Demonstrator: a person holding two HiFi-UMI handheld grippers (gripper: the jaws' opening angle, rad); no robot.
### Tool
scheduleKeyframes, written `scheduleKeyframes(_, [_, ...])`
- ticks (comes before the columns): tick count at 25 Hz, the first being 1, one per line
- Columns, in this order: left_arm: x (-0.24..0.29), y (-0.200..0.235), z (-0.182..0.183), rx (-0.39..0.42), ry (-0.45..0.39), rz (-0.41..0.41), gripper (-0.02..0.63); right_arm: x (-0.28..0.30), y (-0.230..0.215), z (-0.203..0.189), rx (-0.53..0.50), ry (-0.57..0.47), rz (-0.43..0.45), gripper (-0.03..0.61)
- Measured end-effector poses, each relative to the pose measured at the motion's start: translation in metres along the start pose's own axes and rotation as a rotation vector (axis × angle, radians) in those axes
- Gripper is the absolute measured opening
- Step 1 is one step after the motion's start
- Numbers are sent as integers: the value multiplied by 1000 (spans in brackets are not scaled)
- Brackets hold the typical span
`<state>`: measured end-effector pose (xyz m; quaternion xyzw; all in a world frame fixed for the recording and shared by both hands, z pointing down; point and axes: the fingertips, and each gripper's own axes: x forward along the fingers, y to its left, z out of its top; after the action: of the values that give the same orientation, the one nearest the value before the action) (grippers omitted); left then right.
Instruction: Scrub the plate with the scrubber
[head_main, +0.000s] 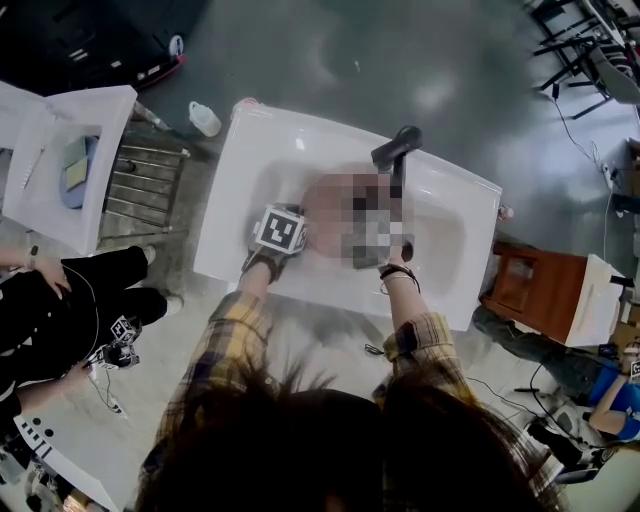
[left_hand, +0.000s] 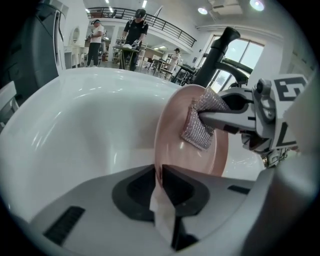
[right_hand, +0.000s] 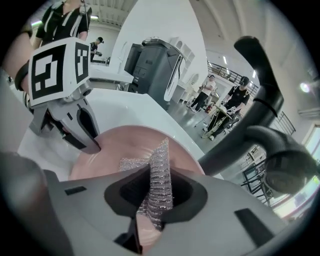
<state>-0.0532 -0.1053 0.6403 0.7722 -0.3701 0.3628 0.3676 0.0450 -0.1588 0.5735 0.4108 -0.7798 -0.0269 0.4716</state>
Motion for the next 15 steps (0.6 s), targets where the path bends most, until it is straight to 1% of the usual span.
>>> scheduleKeyframes(2, [-2,0,0,-14,-3,0,48,0,1,6,2,-6,6,86])
scheduleKeyframes(7, [-5,3,0,9,-1,15,49,-2,3,15,16,-20,10,86])
scheduleKeyframes(12, [-12,10,-1,-39,-21,18,49,-11,6,21,44,-43,13,86])
scheduleKeyframes(15, [-17,10,0,-23,-30,33,54,-19,6,25,64,-59,17,86])
